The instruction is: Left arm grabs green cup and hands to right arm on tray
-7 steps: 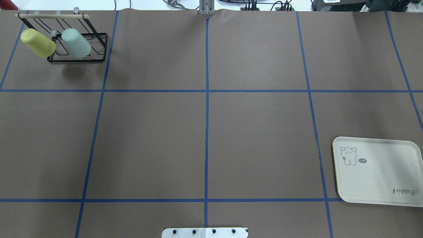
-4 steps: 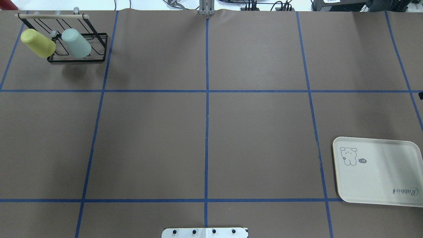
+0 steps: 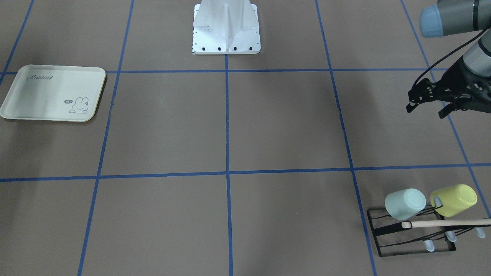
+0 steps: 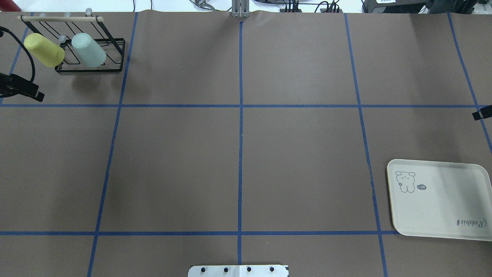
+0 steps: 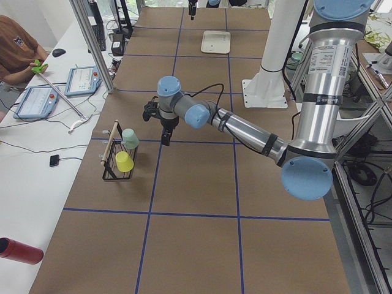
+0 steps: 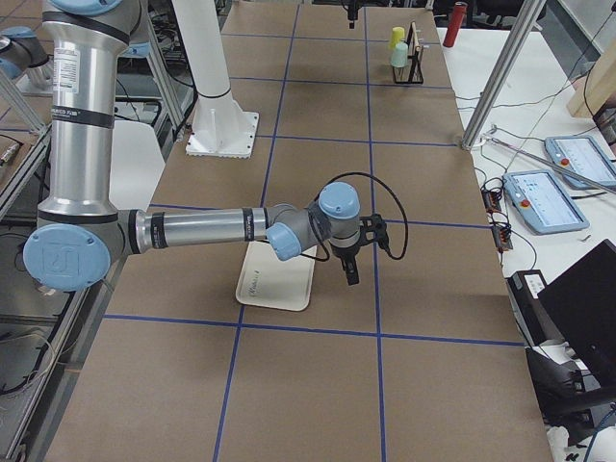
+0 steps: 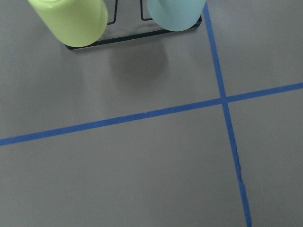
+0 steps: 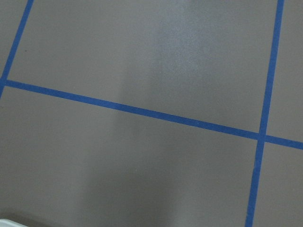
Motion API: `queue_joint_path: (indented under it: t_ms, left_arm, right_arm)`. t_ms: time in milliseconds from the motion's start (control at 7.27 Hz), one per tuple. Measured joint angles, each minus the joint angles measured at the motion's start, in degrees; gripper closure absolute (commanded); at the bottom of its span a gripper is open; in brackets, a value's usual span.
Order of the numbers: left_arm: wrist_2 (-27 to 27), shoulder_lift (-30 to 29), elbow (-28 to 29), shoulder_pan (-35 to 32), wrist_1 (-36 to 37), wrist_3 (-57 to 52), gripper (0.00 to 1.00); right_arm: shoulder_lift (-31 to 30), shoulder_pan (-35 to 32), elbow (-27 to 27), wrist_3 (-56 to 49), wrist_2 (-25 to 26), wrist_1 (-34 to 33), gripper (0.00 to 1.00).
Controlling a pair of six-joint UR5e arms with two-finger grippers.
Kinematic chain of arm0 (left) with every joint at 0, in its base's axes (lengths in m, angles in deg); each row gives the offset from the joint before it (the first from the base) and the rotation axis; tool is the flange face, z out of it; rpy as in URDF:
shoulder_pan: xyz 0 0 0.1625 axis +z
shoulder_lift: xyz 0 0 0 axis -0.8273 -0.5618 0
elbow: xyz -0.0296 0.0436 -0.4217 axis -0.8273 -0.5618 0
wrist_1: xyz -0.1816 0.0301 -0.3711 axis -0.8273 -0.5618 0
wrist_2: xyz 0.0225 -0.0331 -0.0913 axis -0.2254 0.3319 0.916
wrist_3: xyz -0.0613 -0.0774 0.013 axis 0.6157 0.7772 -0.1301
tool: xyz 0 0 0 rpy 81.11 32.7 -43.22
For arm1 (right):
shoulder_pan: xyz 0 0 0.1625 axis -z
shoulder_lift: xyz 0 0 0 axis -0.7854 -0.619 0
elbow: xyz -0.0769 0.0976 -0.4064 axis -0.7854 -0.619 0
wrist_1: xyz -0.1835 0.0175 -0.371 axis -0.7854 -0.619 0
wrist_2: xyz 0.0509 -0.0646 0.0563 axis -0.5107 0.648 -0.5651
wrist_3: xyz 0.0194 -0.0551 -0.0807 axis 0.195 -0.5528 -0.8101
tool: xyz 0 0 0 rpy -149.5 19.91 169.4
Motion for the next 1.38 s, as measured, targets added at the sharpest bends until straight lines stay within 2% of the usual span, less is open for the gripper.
queue_joint_path:
  t_ms: [275,688,1375]
  left_arm:
    - [-3.1,-9.7,9.9,0.6,0.2,1.0,0.01]
    - [-4.0,-19.9,23.5,0.7,0.1,1.1,0.01]
    - [-7.9,-27.5,34.4,1.3,-0.3,0.8,0.01]
  right_arm:
    - [0.5,1.6,-0.3,0.2,0.0,0.2,0.00]
    - [0.7,2.4,-0.3,0.3,-0.3,0.3,0.00]
    - [0.7,2.6,-0.4,0.5,-0.5,0.5,0.00]
